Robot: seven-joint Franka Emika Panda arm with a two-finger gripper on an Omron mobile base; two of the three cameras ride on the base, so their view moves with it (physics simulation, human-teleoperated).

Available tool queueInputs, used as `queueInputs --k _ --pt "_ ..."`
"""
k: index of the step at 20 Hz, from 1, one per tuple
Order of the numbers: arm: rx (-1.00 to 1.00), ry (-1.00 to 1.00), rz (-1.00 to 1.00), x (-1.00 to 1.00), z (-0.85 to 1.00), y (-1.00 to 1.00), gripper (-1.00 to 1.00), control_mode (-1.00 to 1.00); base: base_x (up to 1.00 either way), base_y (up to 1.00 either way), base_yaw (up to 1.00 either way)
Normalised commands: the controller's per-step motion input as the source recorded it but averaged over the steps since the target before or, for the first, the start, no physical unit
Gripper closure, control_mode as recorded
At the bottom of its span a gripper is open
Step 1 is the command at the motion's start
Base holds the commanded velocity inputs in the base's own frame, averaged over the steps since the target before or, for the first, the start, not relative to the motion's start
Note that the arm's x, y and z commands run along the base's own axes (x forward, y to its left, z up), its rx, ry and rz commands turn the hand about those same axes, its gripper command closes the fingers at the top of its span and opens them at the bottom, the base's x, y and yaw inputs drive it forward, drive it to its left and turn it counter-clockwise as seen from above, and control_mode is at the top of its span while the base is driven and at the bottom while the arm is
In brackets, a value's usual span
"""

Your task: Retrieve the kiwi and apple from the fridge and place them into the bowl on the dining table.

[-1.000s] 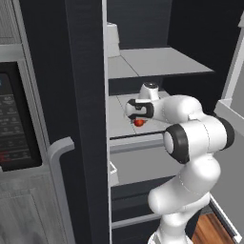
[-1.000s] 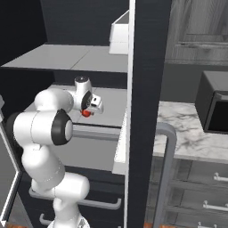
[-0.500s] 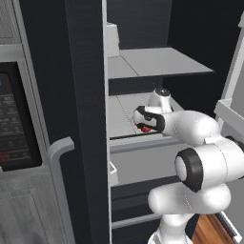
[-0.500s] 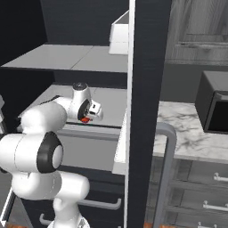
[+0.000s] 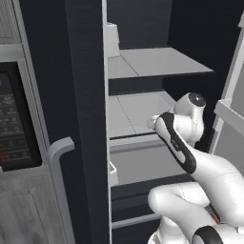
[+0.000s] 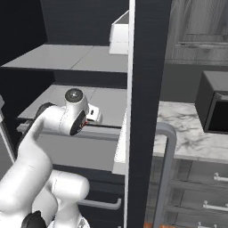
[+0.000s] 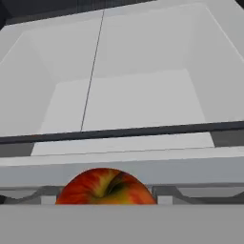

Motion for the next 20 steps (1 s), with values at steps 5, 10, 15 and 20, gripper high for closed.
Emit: queueInputs --k 5,10,15,20 --pt "-0.04 0.02 0.19 -1.00 0.83 0.10 1.00 -1.00 0.00 0.00 0.00" --pt "-0.08 0.01 0.16 -0.96 0.67 0.12 1.00 -1.00 0.00 0.00 0.00" --pt "-0.03 -0.12 0.03 -0.87 0.39 0.00 1.00 -1.00 0.00 0.00 0.00" --pt "-0.02 -0.21 0.00 -0.71 0.38 0.00 1.00 -1.00 0.00 0.00 0.00"
